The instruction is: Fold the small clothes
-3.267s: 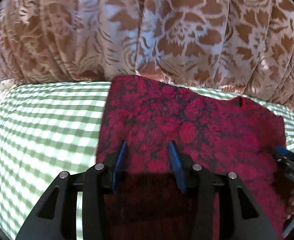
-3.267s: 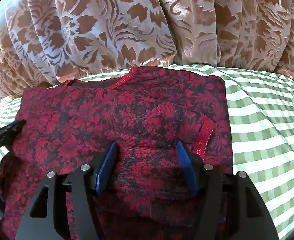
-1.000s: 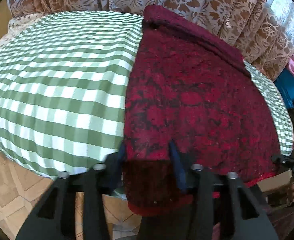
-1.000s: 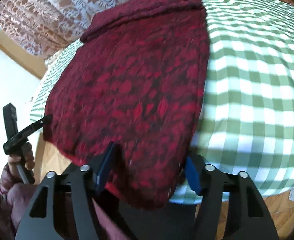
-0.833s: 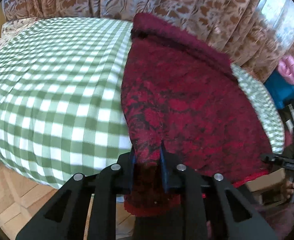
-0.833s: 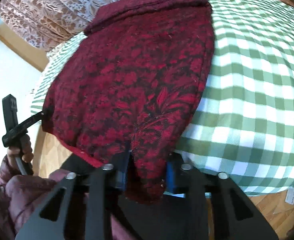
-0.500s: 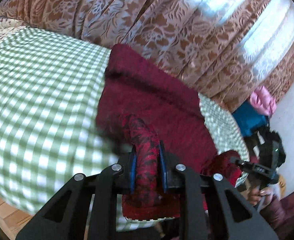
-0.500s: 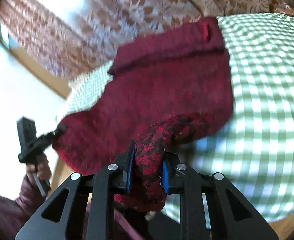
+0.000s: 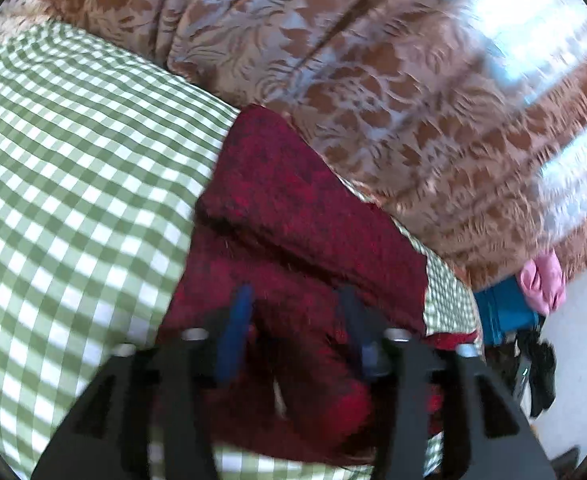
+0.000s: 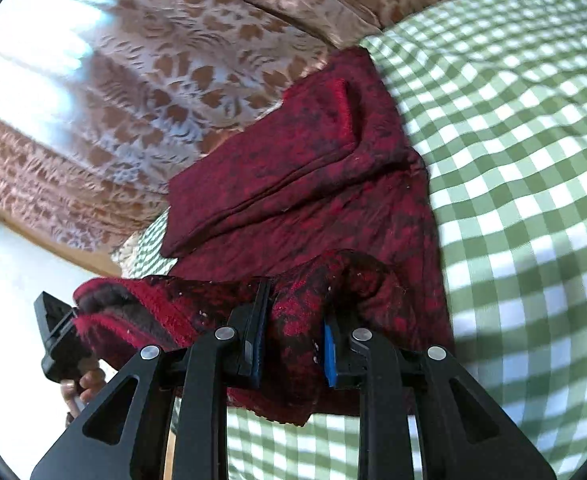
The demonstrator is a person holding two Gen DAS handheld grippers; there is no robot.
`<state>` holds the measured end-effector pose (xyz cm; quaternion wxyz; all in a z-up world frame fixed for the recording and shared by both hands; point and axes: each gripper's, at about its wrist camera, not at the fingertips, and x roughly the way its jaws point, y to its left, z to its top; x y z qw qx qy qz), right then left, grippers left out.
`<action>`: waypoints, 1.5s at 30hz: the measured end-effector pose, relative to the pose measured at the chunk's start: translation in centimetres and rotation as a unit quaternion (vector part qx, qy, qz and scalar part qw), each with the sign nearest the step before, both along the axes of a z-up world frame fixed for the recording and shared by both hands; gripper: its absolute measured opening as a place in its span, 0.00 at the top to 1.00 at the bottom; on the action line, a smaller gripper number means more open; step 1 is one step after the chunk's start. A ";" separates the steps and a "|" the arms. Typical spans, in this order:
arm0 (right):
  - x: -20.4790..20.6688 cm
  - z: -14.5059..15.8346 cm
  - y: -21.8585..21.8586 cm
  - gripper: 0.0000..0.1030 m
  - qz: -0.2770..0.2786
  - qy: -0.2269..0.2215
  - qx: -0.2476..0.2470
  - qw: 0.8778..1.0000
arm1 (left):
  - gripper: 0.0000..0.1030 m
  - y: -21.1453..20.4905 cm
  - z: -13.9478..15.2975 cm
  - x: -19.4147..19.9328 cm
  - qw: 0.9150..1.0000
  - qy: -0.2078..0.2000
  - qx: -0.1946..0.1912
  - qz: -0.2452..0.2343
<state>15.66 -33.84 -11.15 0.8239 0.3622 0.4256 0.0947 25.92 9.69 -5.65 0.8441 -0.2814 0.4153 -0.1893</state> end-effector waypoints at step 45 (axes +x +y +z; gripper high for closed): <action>-12.2 -0.7 -1.6 0.71 0.053 -0.002 -0.142 0.988 | 0.68 3.3 -5.7 -15.2 0.992 0.022 0.104 -0.074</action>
